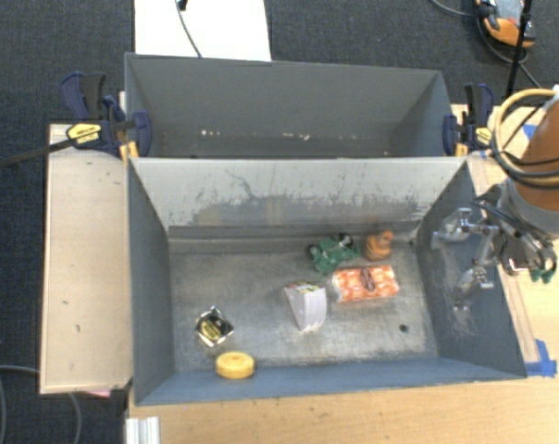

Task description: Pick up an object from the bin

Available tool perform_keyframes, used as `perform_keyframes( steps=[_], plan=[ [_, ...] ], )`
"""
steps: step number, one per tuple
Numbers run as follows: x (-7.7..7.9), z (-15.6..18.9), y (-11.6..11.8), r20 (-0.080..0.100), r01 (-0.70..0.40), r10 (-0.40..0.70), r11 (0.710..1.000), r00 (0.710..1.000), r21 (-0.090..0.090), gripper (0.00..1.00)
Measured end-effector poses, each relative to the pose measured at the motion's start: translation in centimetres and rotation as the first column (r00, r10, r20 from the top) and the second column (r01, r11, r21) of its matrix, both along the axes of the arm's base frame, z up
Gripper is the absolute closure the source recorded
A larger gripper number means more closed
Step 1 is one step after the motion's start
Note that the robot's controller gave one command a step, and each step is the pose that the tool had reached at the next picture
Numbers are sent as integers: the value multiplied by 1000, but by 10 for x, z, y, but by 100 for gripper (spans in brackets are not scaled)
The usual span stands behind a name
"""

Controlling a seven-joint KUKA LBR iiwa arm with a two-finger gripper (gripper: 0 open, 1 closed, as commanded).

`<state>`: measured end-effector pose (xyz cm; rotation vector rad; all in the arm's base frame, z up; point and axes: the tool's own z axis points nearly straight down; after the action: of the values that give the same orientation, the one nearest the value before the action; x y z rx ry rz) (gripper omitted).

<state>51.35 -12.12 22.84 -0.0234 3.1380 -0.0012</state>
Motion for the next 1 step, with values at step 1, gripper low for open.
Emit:
perform_keyframes(
  steps=[1],
  plan=[
    [0, 0, 0, 0, 0, 0, 1000, 1000, 0, 0]
  ],
)
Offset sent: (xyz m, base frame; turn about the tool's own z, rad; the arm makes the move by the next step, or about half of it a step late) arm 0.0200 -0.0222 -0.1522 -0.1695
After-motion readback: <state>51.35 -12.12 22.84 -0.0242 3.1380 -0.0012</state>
